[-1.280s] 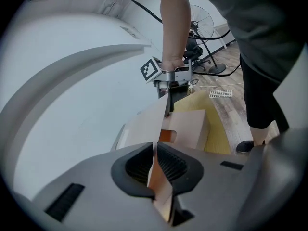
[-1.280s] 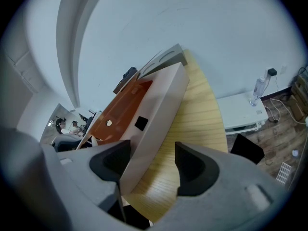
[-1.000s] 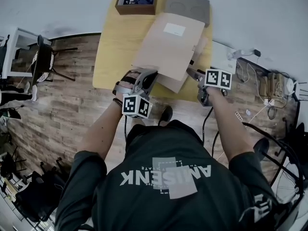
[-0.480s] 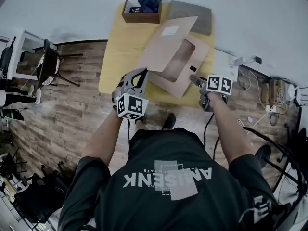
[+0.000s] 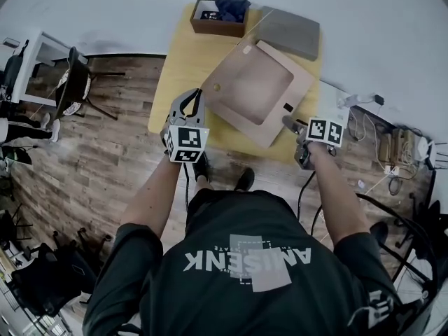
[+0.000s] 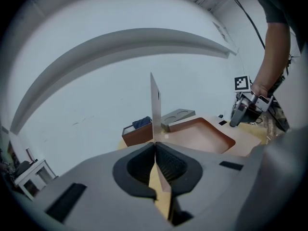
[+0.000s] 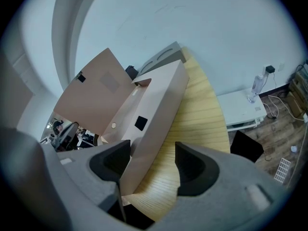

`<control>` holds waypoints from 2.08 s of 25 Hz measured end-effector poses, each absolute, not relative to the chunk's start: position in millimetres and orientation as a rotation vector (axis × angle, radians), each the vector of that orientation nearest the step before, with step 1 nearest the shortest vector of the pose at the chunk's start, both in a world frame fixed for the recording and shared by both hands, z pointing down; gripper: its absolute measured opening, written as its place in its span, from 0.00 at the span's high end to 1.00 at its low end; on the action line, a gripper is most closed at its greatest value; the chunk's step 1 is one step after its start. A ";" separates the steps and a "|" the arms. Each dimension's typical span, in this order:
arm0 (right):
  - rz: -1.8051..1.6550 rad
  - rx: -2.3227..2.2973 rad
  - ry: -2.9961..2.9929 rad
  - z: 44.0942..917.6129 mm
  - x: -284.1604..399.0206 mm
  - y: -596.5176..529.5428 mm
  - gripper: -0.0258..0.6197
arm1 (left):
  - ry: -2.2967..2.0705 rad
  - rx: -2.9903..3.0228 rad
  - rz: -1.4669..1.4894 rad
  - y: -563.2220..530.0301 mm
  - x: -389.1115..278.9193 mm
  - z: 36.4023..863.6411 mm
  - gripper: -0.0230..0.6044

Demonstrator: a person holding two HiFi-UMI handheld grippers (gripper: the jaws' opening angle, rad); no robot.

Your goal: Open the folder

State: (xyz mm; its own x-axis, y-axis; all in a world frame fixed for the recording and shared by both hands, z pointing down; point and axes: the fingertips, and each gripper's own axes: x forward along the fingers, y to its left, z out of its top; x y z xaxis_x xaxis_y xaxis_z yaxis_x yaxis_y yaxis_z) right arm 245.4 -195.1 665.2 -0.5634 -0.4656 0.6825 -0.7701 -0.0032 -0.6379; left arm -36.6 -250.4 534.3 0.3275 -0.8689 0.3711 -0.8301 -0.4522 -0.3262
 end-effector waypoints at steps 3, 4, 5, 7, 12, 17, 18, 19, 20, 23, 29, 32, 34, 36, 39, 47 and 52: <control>1.611 1.290 -1.998 666.6 244.6 -195.0 0.52 | 1.603 -2.506 -0.787 -258.0 -42.5 536.7 0.94; 1.620 1.289 -1.998 666.7 243.8 -194.6 0.52 | 1.600 -2.511 -0.792 -259.7 -44.0 537.6 0.94; 1.625 1.289 -1.998 666.4 242.9 -194.3 0.52 | 1.595 -2.517 -0.798 -261.2 -45.4 538.3 0.93; 1.629 1.289 -1.999 665.2 241.2 -193.5 0.52 | 1.578 -2.525 -0.807 -264.1 -47.0 538.4 0.93; 1.648 1.304 -1.989 665.4 239.3 -192.7 0.52 | 1.547 -2.571 -0.799 -272.9 -51.7 538.4 0.93; 1.681 1.326 -1.976 664.8 240.4 -190.9 0.52 | 1.473 -2.722 -0.740 -273.2 -53.1 538.0 0.96; 1.691 1.326 -1.975 664.4 240.2 -191.2 0.52 | 1.469 -2.737 -0.740 -272.1 -55.2 538.7 0.96; 1.700 1.325 -1.971 664.3 240.4 -190.8 0.52 | 1.471 -2.752 -0.738 -270.6 -57.5 539.4 0.96; 1.708 1.325 -1.966 664.2 241.1 -189.8 0.52 | 1.478 -2.767 -0.735 -268.7 -59.7 540.2 0.96; 1.717 1.331 -1.955 663.9 243.9 -185.5 0.52 | 1.517 -2.814 -0.728 -261.0 -68.8 543.5 0.96; 1.702 1.340 -1.935 664.5 258.4 -177.6 0.52 | 1.723 -2.933 -0.662 -231.0 -92.7 556.9 0.96; 1.675 1.342 -1.927 663.9 264.7 -173.4 0.52 | 1.821 -2.960 -0.640 -210.3 -101.5 565.1 0.96; 1.663 1.339 -1.921 664.4 266.9 -172.8 0.52 | 1.868 -2.967 -0.637 -203.0 -108.2 570.7 0.96; 1.650 1.341 -1.918 665.4 269.5 -172.8 0.52 | 1.915 -2.968 -0.645 -199.3 -115.0 577.6 0.96; 1.628 1.349 -1.911 666.0 270.5 -171.6 0.52 | 2.009 -2.964 -0.685 -194.9 -129.5 591.1 0.94; 1.607 1.384 -1.872 660.2 269.9 -168.6 0.52 | 2.261 -2.862 -0.819 -199.0 -168.7 632.7 0.86; 1.610 1.408 -1.849 662.4 268.1 -166.9 0.52 | 2.309 -2.822 -0.884 -202.0 -180.3 652.6 0.80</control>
State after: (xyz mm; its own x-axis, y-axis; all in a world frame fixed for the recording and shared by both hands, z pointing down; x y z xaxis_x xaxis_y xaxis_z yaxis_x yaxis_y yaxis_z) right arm 268.1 -166.9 662.4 -0.4669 -0.4594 0.7556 -0.8115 -0.1170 -0.5725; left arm -180.3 -202.0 652.6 0.2099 -0.7070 0.6753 -0.9772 -0.1301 0.1675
